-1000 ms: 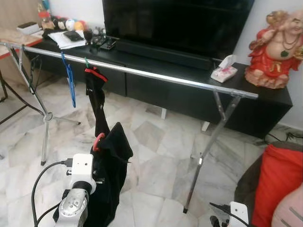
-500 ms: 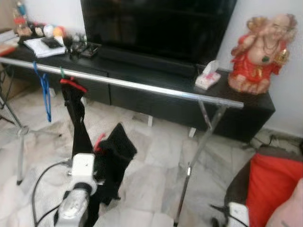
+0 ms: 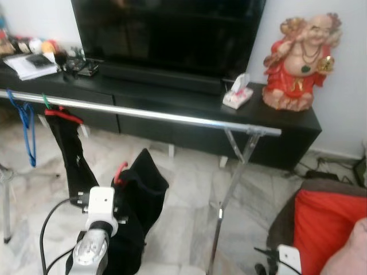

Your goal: Hang hanger

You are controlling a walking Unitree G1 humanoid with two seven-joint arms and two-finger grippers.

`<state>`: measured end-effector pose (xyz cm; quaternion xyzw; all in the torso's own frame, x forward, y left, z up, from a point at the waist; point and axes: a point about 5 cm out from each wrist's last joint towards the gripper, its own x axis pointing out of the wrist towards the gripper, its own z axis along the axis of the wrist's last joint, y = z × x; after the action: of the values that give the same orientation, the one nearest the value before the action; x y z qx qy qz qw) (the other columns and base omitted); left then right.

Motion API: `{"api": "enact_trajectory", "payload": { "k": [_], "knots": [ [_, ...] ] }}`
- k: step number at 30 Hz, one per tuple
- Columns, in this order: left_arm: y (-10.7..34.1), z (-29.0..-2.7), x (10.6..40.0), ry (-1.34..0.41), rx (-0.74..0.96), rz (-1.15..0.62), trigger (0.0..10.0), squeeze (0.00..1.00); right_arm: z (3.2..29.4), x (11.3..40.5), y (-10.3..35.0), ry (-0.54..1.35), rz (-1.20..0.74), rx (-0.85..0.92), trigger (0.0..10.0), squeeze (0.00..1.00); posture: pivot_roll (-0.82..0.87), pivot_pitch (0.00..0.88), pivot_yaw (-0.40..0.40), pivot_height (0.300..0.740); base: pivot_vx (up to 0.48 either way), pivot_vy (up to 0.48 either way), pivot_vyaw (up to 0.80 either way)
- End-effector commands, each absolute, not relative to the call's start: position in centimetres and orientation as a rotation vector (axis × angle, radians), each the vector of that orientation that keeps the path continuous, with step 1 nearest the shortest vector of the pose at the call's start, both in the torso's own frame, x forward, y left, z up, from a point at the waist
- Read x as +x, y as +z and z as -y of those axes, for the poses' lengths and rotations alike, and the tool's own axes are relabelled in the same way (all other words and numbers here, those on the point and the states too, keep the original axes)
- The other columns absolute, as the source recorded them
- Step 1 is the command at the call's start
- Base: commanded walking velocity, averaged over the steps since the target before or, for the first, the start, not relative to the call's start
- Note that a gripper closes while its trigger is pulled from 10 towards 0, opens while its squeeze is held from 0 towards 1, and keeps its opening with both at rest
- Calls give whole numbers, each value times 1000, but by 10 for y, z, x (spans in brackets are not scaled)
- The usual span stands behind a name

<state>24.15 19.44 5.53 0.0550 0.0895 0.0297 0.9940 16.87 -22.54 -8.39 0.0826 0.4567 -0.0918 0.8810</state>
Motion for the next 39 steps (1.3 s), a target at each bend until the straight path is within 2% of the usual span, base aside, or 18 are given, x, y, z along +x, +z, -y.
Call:
{"api": "enact_trajectory", "payload": {
  "k": [1, 10, 12, 23, 39],
  "knots": [
    [67, -191, 247, 52, 107, -116, 10000, 0, 231, 165, -84, -208, -956, 163, 10000, 0, 87, 0, -55, 716, 270, 0, 0],
    [67, -191, 246, 48, 115, -117, 10000, 0, 231, 165, -84, -209, -956, 163, 10000, 0, 88, 0, -54, 716, 271, 0, 0],
    [67, -190, 245, 26, 162, -108, 10000, 0, 231, 165, -84, -209, -956, 163, 10000, 0, 88, 0, -54, 716, 255, 0, 0],
    [75, -183, 245, -29, 210, -39, 10000, 0, 230, 166, -84, -206, -956, 161, 10000, 0, 91, 0, -54, 716, 0, 0, 0],
    [73, -181, 246, -22, 202, -46, 10000, 0, 230, 166, -84, -205, -957, 158, 10000, 0, 90, 0, -53, 716, 0, 0, 0]
  ]
}}
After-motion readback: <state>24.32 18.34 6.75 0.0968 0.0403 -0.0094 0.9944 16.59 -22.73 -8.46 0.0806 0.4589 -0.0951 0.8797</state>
